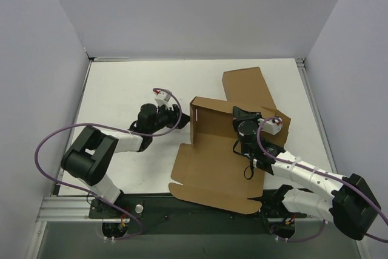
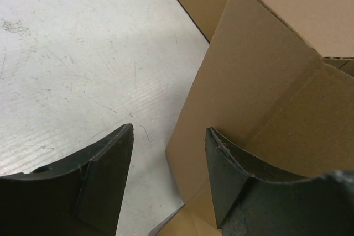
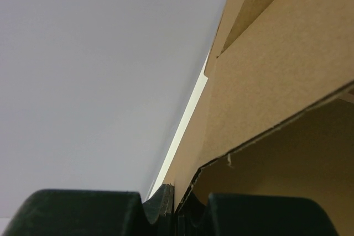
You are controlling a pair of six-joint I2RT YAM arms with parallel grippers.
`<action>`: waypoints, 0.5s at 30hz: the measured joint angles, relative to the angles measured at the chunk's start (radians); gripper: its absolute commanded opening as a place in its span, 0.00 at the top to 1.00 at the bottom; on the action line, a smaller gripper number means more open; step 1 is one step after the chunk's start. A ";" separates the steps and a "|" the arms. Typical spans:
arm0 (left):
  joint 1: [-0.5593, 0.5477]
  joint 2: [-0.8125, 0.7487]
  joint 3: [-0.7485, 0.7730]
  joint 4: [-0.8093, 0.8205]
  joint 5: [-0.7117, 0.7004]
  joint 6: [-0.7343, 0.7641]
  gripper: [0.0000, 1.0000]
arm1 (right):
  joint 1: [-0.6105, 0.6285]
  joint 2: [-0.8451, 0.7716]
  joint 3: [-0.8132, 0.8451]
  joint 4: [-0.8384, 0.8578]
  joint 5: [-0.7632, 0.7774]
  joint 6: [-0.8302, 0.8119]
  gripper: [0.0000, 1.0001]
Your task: Fold the paper box
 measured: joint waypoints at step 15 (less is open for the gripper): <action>-0.042 -0.004 -0.136 0.132 -0.029 0.086 0.35 | 0.070 -0.018 -0.063 0.234 -0.001 -0.271 1.00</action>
